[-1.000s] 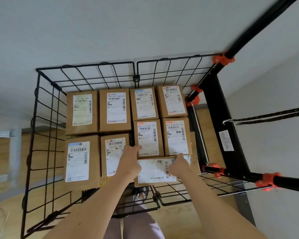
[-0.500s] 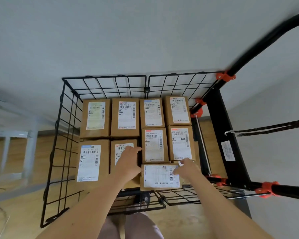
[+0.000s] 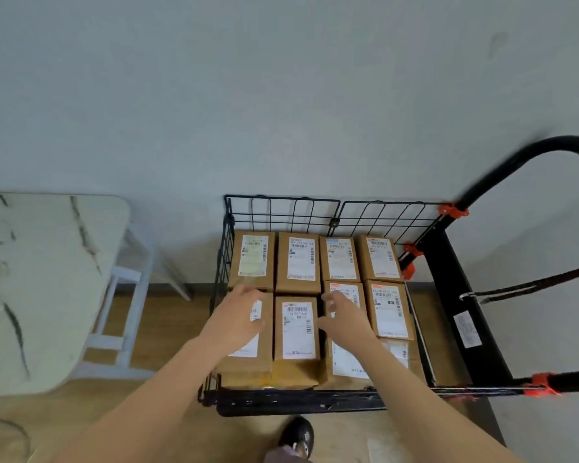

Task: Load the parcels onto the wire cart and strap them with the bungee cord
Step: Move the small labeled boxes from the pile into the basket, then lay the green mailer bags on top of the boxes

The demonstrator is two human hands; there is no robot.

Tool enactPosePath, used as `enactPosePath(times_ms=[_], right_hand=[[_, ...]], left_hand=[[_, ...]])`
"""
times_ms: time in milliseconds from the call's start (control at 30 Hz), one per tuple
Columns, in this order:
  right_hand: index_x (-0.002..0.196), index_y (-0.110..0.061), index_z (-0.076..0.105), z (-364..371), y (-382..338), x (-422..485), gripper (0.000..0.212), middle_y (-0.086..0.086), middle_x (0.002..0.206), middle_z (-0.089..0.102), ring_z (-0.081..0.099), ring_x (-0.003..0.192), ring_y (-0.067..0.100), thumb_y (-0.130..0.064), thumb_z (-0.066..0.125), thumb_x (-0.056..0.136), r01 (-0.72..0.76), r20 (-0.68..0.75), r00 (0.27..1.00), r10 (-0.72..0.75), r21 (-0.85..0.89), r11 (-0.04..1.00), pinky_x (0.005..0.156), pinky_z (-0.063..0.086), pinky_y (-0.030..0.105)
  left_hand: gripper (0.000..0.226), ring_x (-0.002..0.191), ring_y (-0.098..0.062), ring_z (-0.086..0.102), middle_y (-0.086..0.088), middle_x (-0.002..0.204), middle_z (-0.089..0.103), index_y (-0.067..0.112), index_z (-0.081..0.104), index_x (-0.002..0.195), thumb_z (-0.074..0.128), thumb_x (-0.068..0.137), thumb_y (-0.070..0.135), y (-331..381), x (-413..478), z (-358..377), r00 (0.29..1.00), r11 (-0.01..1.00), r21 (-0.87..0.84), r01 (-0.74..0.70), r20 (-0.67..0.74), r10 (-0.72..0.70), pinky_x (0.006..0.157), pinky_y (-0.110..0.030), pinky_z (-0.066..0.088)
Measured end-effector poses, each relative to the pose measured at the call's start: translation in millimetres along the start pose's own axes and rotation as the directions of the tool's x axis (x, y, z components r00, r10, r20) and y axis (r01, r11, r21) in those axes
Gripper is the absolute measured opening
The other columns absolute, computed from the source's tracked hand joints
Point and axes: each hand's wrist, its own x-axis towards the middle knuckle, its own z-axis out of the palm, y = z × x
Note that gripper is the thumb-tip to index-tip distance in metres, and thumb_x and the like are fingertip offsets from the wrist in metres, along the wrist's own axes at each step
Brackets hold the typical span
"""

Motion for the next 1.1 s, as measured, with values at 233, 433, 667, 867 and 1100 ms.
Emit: enactPosePath(times_ms=[233, 433, 667, 867, 1100], right_hand=[[0.138, -0.023, 0.040, 68.9, -97.3, -49.9, 0.052, 0.005, 0.132, 0.054, 0.055, 0.088, 0.013, -0.016, 0.057, 0.090, 0.183, 0.022, 0.983, -0.182, -0.022, 0.983, 0.075, 0.052, 0.027], [0.137, -0.023, 0.041, 143.3, -170.2, -81.5, 0.049, 0.001, 0.132, 0.053, 0.054, 0.109, 0.015, -0.020, 0.057, 0.091, 0.297, 0.102, 0.951, -0.293, -0.025, 0.954, 0.079, 0.046, 0.021], [0.130, -0.020, 0.051, 224.7, -253.0, -107.4, 0.042, 0.001, 0.124, 0.059, 0.055, 0.110, 0.015, -0.019, 0.060, 0.089, 0.412, 0.168, 0.901, -0.401, -0.037, 0.910, 0.080, 0.041, 0.019], [0.122, -0.018, 0.055, 275.1, -322.8, -125.9, 0.035, -0.003, 0.102, 0.060, 0.059, 0.083, 0.014, -0.011, 0.058, 0.089, 0.425, 0.261, 0.868, -0.422, 0.046, 0.904, 0.063, 0.045, 0.012], [0.113, -0.019, 0.062, 324.1, -396.1, -122.5, 0.032, -0.003, 0.090, 0.066, 0.056, 0.072, 0.010, -0.007, 0.058, 0.084, 0.498, 0.266, 0.823, -0.501, 0.086, 0.863, 0.062, 0.044, 0.017]], left_hand=[[0.041, 0.120, -0.007, 0.046, 0.009, 0.134, 0.041, 0.027, 0.049, 0.130, 0.058, 0.091, 0.025, -75.1, -84.1, -65.3, 0.984, 0.997, -0.071, -0.005, -0.176, -0.008, 0.099, -0.019, 0.035], [0.037, 0.103, -0.008, 0.050, 0.011, 0.128, 0.040, 0.027, 0.051, 0.127, 0.058, 0.091, 0.025, -158.7, -153.6, -115.8, 0.961, 0.993, -0.117, 0.032, -0.268, -0.063, 0.088, -0.017, 0.038], [0.042, 0.117, -0.012, 0.050, 0.009, 0.137, 0.035, 0.026, 0.049, 0.131, 0.058, 0.090, 0.026, -248.4, -227.5, -165.5, 0.902, 0.980, -0.146, 0.138, -0.390, -0.185, 0.098, -0.023, 0.040], [0.042, 0.116, -0.004, 0.042, 0.011, 0.135, 0.034, 0.026, 0.047, 0.132, 0.057, 0.091, 0.026, -305.8, -275.5, -198.7, 0.836, 0.968, -0.197, 0.156, -0.496, -0.236, 0.094, -0.015, 0.032], [0.043, 0.114, -0.007, 0.045, 0.009, 0.135, 0.035, 0.025, 0.047, 0.131, 0.060, 0.089, 0.025, -367.1, -298.2, -233.5, 0.746, 0.940, -0.257, 0.224, -0.575, -0.335, 0.096, -0.017, 0.035]])
